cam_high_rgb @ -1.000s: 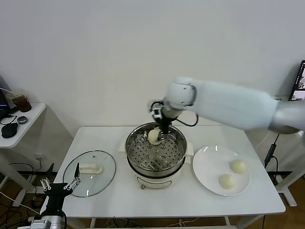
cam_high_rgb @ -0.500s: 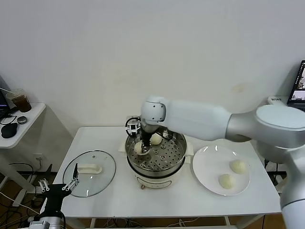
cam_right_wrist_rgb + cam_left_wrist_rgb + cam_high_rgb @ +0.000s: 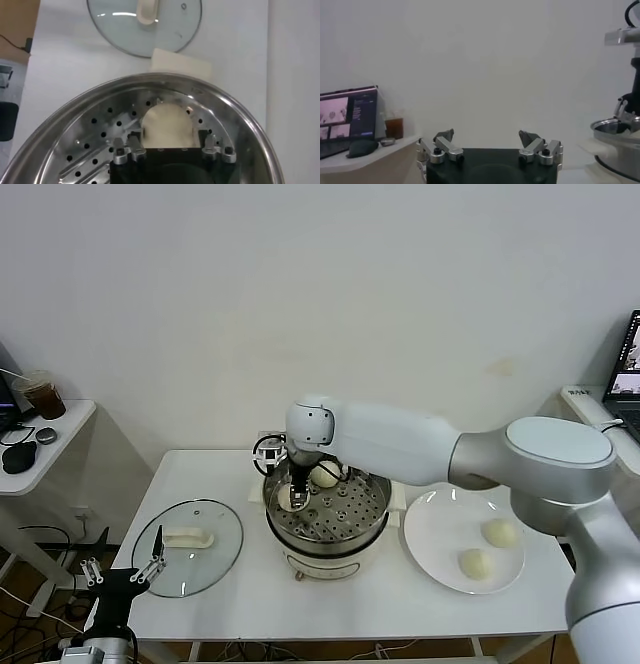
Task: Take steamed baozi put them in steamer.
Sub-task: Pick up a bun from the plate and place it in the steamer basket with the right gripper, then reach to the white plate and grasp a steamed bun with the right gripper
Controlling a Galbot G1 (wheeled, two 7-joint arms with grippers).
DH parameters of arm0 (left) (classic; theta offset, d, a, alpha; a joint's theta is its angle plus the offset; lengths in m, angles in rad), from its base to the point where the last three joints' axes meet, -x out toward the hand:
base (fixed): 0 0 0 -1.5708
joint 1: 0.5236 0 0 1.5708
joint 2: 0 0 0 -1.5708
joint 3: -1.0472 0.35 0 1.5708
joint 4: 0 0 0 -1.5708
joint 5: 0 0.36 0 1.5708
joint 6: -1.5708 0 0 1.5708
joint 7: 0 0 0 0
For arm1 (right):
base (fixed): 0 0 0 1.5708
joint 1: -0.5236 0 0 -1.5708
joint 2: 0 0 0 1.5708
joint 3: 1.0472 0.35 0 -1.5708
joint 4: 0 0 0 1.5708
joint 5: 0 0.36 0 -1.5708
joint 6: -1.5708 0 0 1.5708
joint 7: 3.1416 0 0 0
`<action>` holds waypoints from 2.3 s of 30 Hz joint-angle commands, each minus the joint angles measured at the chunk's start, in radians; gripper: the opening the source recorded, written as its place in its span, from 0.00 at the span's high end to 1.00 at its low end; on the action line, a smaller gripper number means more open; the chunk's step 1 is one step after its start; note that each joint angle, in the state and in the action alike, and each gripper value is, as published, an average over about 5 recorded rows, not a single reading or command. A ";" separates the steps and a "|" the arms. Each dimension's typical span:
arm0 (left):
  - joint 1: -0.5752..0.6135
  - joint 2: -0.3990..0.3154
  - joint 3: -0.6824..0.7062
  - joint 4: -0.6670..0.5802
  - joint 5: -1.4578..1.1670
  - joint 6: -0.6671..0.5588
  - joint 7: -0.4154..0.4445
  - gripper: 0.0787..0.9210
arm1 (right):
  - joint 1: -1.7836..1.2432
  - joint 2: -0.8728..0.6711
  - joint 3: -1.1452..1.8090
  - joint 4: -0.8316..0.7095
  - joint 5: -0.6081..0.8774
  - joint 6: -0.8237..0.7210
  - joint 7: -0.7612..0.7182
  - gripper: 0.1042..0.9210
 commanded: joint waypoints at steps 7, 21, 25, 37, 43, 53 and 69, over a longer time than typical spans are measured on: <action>-0.010 0.013 0.001 0.000 -0.005 0.004 0.002 0.12 | 0.224 -0.325 0.002 0.265 -0.106 0.152 -0.272 0.12; -0.016 0.000 0.042 0.013 0.015 0.002 0.003 0.12 | 0.080 -0.945 0.031 0.500 -0.411 0.449 -0.390 0.12; -0.011 -0.003 0.047 0.012 0.027 0.002 0.003 0.12 | -0.095 -1.014 0.128 0.482 -0.489 0.485 -0.363 0.12; 0.021 -0.013 0.021 -0.008 0.040 0.005 0.006 0.12 | -0.604 -1.001 0.497 0.376 -0.611 0.524 -0.253 0.12; 0.031 -0.018 0.013 -0.015 0.040 0.002 0.007 0.12 | -0.682 -0.954 0.552 0.341 -0.638 0.513 -0.221 0.12; 0.030 -0.019 0.007 -0.014 0.039 0.000 0.007 0.12 | -0.710 -0.860 0.573 0.270 -0.641 0.501 -0.181 0.12; 0.025 -0.022 0.004 -0.009 0.041 0.000 0.005 0.12 | -0.707 -0.792 0.569 0.228 -0.653 0.463 -0.172 0.35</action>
